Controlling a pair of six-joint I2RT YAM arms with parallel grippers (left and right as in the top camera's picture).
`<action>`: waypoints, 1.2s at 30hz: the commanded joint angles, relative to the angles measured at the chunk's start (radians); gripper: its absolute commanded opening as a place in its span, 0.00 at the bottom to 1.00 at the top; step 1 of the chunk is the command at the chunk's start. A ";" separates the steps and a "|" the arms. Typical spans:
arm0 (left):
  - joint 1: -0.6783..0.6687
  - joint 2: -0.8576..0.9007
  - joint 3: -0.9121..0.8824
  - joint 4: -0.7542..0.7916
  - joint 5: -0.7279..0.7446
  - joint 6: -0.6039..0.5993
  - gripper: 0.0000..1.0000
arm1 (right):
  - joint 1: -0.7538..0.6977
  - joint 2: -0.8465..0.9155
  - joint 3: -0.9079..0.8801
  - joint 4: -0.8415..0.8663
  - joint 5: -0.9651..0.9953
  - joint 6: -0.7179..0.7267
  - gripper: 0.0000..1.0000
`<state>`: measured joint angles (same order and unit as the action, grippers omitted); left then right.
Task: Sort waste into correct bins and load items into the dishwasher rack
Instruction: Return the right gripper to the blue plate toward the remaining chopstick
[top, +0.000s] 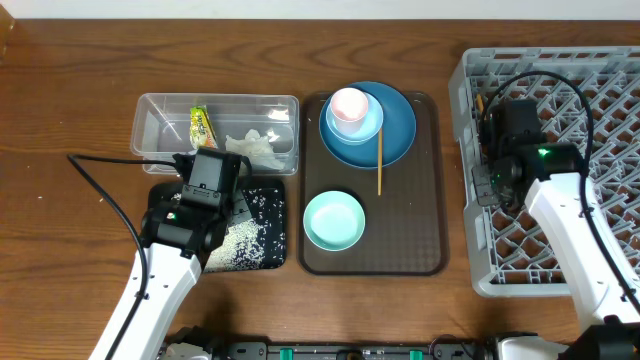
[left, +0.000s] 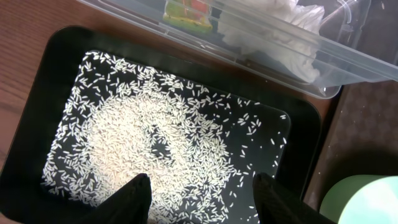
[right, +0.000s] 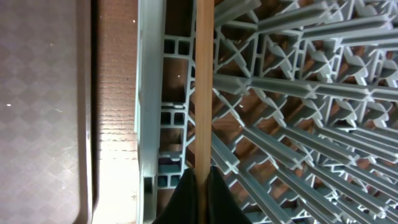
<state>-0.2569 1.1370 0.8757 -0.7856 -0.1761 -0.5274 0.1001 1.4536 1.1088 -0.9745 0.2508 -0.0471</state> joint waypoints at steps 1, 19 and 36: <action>0.004 0.006 0.005 -0.003 -0.019 -0.006 0.56 | -0.008 0.005 -0.024 0.017 0.007 -0.014 0.17; 0.004 0.006 0.005 -0.002 -0.019 -0.006 0.56 | -0.007 0.005 -0.026 0.088 -0.307 0.196 0.42; 0.004 0.006 0.005 -0.002 -0.019 -0.006 0.56 | 0.167 0.005 -0.027 0.260 -0.462 0.613 0.45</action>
<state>-0.2569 1.1370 0.8757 -0.7853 -0.1761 -0.5274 0.2108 1.4548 1.0859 -0.7258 -0.2874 0.4698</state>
